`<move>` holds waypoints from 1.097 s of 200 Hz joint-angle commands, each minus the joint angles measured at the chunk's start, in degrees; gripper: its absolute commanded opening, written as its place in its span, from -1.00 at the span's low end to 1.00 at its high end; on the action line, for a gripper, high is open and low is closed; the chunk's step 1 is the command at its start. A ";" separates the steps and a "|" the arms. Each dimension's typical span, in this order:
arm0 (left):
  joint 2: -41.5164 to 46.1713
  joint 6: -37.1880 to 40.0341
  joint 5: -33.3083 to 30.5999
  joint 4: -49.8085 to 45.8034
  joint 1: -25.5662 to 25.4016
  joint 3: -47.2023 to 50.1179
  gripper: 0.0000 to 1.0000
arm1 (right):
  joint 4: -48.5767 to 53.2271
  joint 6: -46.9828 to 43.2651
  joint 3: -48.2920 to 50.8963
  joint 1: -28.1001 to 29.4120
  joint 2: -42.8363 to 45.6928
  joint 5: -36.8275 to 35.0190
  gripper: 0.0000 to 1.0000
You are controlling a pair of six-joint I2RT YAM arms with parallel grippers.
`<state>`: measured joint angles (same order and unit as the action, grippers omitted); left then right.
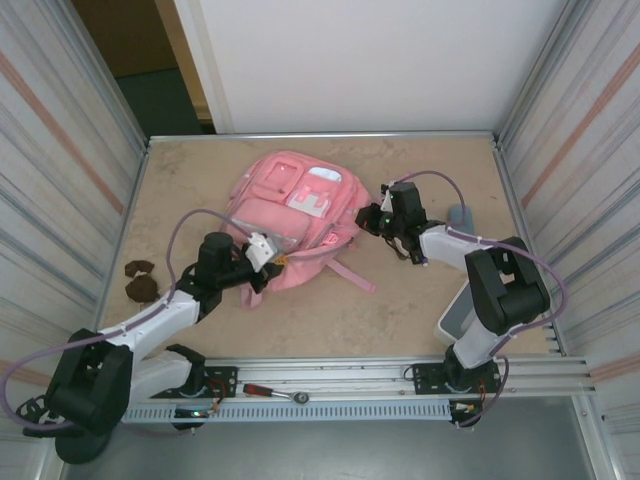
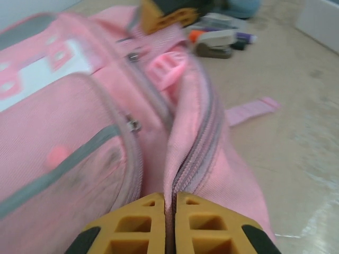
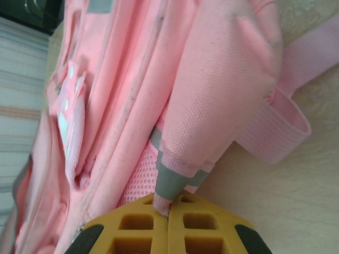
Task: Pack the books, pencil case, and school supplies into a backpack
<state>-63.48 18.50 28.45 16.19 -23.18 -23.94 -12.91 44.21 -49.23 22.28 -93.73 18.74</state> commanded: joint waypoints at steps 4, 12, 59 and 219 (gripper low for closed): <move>-1.29 -11.39 -12.65 0.35 4.32 -6.04 -0.68 | 2.61 -2.16 1.94 3.01 5.71 -3.05 -1.00; -2.03 -14.13 -14.26 -1.68 5.08 -7.43 -0.59 | 2.47 -1.69 2.65 3.97 6.62 -4.51 -1.00; -6.05 -28.45 -19.28 -14.01 12.19 -14.02 -0.03 | 1.38 1.32 4.42 13.96 7.67 -14.53 -0.97; 3.30 -38.05 -42.86 -20.68 -12.35 -11.15 0.49 | 4.25 -9.35 -1.36 17.82 3.06 -8.72 -0.23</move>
<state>-54.72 -18.33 -7.92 -2.59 -30.22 -31.94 -6.37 33.63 -49.65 41.87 -85.95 6.39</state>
